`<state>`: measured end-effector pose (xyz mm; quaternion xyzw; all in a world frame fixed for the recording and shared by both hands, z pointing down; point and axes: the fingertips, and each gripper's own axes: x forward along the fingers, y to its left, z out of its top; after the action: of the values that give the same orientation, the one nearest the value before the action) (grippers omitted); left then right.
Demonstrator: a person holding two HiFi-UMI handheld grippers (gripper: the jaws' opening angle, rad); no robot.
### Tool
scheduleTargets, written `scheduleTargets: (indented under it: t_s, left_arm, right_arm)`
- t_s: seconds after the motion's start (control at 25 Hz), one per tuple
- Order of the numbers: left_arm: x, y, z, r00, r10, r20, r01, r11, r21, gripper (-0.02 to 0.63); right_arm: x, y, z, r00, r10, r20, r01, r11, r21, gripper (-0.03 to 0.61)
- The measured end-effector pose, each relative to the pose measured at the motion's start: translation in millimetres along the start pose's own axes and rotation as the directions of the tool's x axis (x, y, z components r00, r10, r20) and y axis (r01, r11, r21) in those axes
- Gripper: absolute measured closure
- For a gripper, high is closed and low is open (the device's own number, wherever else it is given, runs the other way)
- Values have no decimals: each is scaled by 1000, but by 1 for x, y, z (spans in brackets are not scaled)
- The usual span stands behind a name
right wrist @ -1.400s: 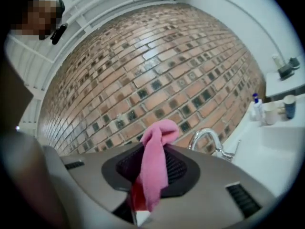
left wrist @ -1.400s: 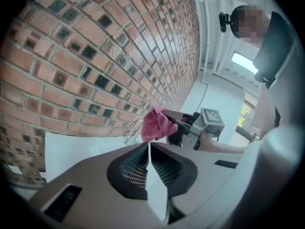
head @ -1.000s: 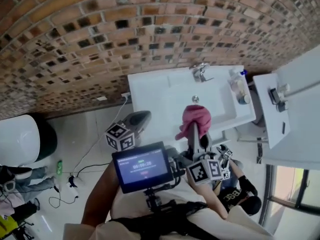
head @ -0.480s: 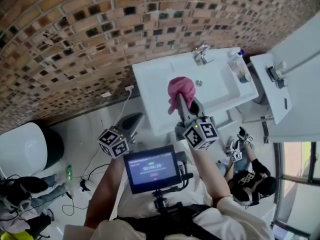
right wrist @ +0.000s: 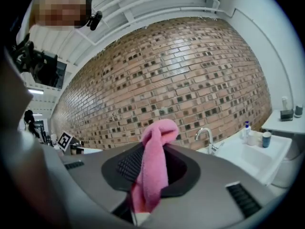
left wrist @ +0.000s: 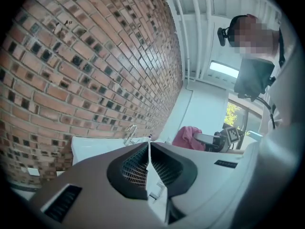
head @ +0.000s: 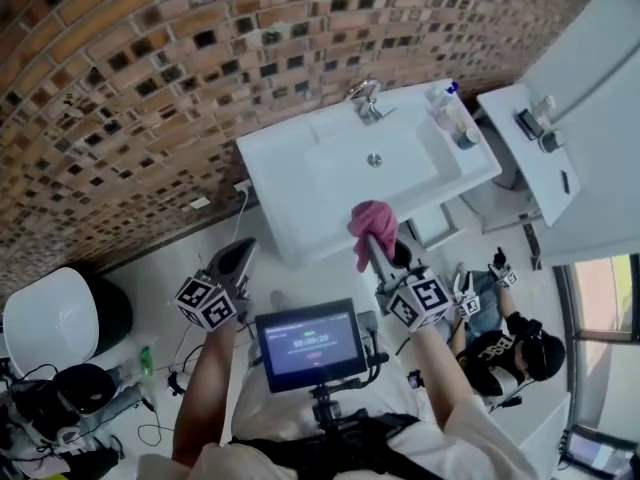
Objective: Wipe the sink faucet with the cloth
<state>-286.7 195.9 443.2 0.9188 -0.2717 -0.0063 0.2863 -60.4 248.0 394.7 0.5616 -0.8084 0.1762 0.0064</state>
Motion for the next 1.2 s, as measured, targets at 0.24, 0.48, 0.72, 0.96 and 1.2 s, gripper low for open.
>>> scheduleTargets:
  t_s: [0.24, 0.48, 0.72, 0.96, 1.2]
  left_arm:
    - [0, -34, -10, 994, 95, 50, -97, 994, 47, 614]
    - [-19, -67, -49, 988, 144, 62, -140, 988, -60, 614]
    - [-41, -90, -81, 978, 193, 83, -184, 977, -105, 613]
    - [-40, -103, -99, 984, 175, 33, -172, 981, -89, 604]
    - [-20, -120, -75, 995, 92, 29, -93, 996, 16, 611]
  right_arm:
    - [-65, -34, -14, 999, -32, -16, 33, 997, 64, 477]
    - [-117, -36, -44, 999, 14, -49, -10, 997, 81, 477]
    - [-145, -32, -73, 995, 44, -86, -42, 999, 31, 482]
    - [-160, -27, -68, 997, 62, -48, -60, 997, 51, 482]
    - [-169, -25, -57, 999, 53, -12, -52, 996, 79, 482]
